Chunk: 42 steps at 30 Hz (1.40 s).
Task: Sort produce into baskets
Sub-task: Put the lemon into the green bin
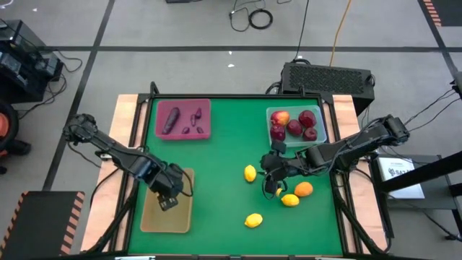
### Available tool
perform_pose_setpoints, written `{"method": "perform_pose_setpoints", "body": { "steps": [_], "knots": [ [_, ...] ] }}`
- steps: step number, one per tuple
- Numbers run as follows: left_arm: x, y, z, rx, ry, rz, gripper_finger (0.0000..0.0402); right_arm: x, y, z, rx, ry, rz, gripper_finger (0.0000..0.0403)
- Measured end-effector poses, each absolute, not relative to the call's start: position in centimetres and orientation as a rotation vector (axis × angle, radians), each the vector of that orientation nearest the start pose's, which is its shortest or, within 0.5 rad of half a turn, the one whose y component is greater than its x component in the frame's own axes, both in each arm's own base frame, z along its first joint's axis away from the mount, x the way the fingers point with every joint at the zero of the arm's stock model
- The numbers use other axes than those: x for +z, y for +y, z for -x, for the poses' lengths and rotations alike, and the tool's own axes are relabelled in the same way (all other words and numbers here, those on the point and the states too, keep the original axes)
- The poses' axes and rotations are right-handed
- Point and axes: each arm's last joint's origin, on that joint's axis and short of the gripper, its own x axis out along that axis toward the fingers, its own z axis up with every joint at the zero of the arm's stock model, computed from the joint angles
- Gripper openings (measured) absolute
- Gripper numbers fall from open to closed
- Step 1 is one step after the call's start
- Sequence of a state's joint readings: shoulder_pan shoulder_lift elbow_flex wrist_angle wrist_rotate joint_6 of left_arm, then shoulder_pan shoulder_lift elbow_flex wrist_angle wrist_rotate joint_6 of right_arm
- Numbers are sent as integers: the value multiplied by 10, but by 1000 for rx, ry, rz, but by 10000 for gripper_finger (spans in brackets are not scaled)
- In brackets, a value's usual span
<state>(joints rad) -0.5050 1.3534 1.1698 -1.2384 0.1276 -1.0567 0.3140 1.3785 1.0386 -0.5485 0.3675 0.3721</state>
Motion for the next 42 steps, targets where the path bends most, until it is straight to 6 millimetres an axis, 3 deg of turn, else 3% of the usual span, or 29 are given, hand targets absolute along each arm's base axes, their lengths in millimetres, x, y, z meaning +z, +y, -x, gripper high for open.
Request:
{"method": "perform_pose_setpoints", "body": {
  "steps": [5, 12, 17, 24, 36, 42],
  "knots": [
    [280, -114, -198, 203, 1506, 479, 219, 266, 83, -272, -115, 815, -297, 185],
    [280, -112, -198, 141, 1487, 354, 285, 267, 90, -272, -192, 807, -642, 185],
    [280, -116, -197, 75, 1459, 226, 294, 269, 110, -266, -213, 790, -800, 185],
    [284, -123, -210, 10, 1244, 85, 295, 272, 146, -251, -232, 727, -972, 185],
    [297, -140, -248, 15, 804, 140, 295, 271, 166, -238, -107, 838, -941, 185],
    [292, -148, -298, -40, 563, 243, 295, 278, 186, -218, 77, 875, -788, 185]
  ]
}}
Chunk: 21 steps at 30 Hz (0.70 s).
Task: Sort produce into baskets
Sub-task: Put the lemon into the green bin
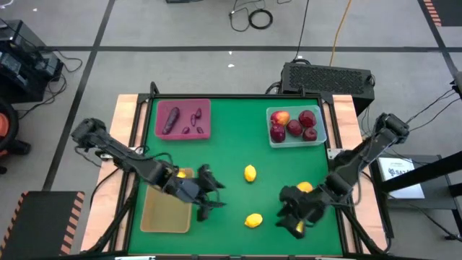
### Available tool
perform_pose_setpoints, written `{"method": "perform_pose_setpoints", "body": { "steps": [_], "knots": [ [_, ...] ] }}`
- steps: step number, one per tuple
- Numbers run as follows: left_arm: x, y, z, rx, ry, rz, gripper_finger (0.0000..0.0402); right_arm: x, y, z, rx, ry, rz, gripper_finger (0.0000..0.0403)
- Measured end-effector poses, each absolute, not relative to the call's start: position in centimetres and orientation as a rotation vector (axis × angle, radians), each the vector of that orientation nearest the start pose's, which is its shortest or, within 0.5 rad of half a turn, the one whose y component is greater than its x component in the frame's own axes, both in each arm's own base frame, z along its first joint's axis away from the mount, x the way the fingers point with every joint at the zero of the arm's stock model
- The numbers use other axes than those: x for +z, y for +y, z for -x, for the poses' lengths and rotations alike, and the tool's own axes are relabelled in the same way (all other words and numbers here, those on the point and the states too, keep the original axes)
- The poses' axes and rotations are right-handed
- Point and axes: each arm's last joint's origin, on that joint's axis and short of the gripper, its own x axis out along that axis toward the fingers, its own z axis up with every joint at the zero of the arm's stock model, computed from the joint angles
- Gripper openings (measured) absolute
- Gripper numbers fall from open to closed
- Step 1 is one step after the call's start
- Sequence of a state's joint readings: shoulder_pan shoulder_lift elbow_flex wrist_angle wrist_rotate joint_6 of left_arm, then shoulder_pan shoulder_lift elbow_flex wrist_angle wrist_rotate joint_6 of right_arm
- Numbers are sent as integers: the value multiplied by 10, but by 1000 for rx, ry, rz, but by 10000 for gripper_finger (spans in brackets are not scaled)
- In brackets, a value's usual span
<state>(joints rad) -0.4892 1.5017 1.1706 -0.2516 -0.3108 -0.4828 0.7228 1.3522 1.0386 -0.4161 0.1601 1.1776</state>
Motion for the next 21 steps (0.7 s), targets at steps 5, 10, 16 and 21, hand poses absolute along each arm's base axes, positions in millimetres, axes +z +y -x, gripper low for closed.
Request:
{"method": "perform_pose_setpoints", "body": {
  "steps": [5, 10, 16, 21],
  "knots": [
    [281, -156, -353, -118, 399, 309, 295, 292, 198, -189, 134, 808, -684, 185],
    [278, -156, -417, -155, 347, 255, 295, 302, 200, -162, 100, 728, -620, 185],
    [273, -155, -483, -182, 367, 123, 295, 304, 199, -143, 59, 723, -639, 185],
    [244, -148, -518, -160, 374, 59, 295, 305, 202, -137, 17, 654, -625, 185]
  ]
}}
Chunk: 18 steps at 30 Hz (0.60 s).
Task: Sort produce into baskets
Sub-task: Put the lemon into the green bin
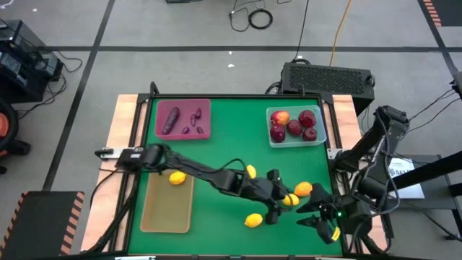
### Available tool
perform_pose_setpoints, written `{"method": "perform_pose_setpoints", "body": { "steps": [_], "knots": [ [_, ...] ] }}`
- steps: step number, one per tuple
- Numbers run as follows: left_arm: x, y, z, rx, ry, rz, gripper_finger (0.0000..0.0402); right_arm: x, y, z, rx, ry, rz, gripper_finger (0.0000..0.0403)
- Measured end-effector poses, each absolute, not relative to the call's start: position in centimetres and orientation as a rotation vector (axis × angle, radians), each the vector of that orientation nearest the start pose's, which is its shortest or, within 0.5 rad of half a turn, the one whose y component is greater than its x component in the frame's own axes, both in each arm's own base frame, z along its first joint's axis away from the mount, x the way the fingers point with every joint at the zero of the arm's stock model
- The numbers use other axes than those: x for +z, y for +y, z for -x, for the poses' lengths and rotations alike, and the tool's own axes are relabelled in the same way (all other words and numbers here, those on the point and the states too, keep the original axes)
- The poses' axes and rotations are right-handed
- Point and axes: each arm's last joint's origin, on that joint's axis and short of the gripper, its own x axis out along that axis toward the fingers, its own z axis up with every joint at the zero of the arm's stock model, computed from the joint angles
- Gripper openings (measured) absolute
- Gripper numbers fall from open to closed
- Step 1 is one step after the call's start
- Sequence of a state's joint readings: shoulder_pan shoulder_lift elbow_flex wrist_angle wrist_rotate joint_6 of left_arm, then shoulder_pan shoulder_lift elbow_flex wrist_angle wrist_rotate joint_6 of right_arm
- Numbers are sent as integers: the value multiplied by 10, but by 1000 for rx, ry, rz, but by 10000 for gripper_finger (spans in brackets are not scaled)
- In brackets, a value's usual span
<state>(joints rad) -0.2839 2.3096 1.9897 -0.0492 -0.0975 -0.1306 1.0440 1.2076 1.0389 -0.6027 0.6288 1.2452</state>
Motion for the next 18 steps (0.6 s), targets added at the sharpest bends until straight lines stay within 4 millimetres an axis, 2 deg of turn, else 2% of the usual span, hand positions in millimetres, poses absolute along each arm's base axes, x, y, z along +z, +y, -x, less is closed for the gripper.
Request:
{"method": "perform_pose_setpoints", "body": {
  "steps": [3, 7, 10, 18],
  "knots": [
    [216, -141, -535, -141, 376, 52, 295, 306, 200, -138, -32, 590, -618, 185],
    [176, -137, -546, -117, 430, 45, 295, 306, 199, -139, -73, 549, -644, 185],
    [163, -141, -548, -120, 426, 44, 295, 306, 199, -139, -83, 548, -677, 185],
    [146, -146, -549, -125, 449, 36, 295, 306, 199, -139, -93, 550, -703, 185]
  ]
}}
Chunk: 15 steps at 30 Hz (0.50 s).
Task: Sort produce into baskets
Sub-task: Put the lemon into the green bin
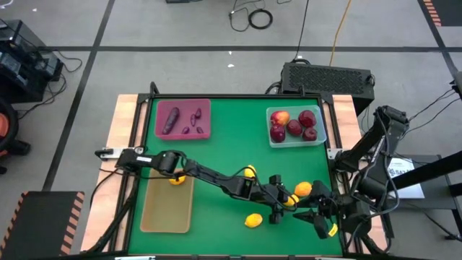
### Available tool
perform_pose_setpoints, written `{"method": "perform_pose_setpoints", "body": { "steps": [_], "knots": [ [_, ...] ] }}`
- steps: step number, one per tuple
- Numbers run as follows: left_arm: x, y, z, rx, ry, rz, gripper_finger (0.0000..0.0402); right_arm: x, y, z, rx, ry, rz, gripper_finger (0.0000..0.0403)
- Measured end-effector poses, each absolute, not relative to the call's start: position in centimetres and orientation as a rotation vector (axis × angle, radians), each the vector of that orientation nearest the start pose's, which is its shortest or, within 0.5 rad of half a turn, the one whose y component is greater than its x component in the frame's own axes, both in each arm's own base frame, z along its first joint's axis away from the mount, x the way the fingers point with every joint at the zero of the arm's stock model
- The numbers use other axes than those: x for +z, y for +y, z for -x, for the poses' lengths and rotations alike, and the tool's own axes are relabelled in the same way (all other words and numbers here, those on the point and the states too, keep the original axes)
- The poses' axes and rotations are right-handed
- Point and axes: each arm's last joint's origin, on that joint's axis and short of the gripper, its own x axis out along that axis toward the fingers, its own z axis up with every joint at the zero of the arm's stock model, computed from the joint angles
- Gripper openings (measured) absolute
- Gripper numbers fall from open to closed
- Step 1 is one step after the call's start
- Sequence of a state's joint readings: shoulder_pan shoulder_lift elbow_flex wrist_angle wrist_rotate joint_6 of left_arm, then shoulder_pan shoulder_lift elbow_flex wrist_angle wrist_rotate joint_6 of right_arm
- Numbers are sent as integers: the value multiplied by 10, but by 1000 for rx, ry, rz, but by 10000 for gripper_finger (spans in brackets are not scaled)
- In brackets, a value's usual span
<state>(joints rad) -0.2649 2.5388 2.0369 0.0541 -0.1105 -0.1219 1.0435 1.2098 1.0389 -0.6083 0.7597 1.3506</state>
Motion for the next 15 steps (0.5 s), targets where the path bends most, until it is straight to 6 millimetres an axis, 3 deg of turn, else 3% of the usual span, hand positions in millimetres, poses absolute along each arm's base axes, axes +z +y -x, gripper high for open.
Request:
{"method": "perform_pose_setpoints", "body": {
  "steps": [15],
  "knots": [
    [122, -142, -555, -58, 425, 30, 295, 303, 196, -138, -122, 568, -698, 185]
  ]
}}
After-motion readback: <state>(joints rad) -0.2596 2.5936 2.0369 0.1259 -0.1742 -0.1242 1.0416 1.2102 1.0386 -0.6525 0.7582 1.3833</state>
